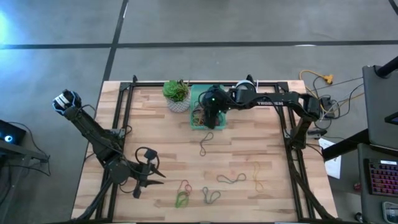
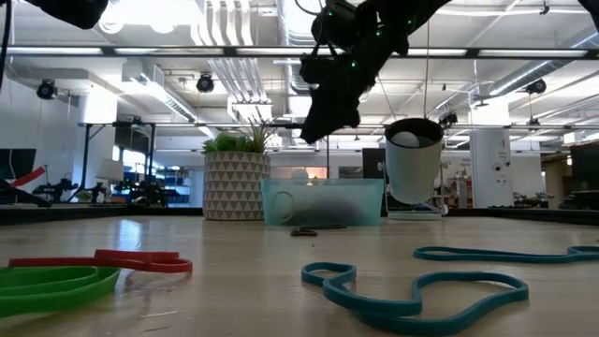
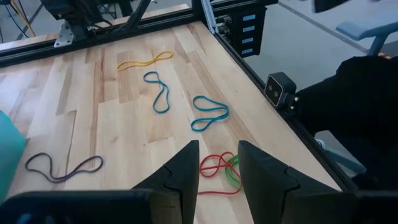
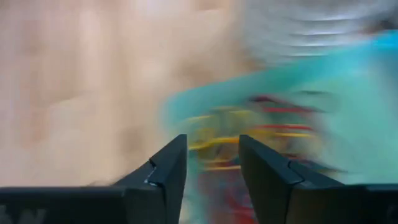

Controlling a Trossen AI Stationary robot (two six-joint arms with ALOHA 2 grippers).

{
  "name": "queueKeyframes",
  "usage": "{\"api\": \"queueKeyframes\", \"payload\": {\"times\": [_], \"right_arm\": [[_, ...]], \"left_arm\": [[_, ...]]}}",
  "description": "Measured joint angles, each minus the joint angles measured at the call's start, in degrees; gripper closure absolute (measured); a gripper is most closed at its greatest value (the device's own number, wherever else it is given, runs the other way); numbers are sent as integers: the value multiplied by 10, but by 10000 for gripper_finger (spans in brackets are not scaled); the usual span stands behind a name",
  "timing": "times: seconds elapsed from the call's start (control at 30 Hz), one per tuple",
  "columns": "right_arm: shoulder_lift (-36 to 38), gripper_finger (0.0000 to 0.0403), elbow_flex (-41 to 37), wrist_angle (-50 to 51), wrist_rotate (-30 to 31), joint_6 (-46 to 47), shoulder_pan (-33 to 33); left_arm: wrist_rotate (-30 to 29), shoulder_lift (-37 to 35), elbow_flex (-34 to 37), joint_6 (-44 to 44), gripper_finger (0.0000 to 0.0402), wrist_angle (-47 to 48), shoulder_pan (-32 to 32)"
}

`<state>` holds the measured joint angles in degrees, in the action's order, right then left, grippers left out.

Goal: Pick and place rubber bands into bin
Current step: Put the blue rubber band into the green bin

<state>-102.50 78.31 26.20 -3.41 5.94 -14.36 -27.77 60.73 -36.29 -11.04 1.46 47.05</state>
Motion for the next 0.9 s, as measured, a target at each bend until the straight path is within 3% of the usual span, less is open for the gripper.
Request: {"api": "queueKeyframes", "payload": {"times": [0.1, 0.27, 0.43, 0.67, 0.9], "right_arm": [[0, 255, -9, 0, -73, -4, 29], [0, 255, -37, -1, -70, -37, 96], [0, 267, -60, -14, 0, -31, 157], [0, 282, -96, -104, 38, -1, 220], [0, 297, -152, -191, 81, 27, 239]], "left_arm": [[0, 0, 0, 21, 306, 0, 0], [0, 0, -1, 57, 306, -1, -1], [0, -1, -1, 59, 306, 6, -1], [0, -1, -1, 55, 306, 5, 0], [5, 0, 0, -11, 306, 11, 0]]}}
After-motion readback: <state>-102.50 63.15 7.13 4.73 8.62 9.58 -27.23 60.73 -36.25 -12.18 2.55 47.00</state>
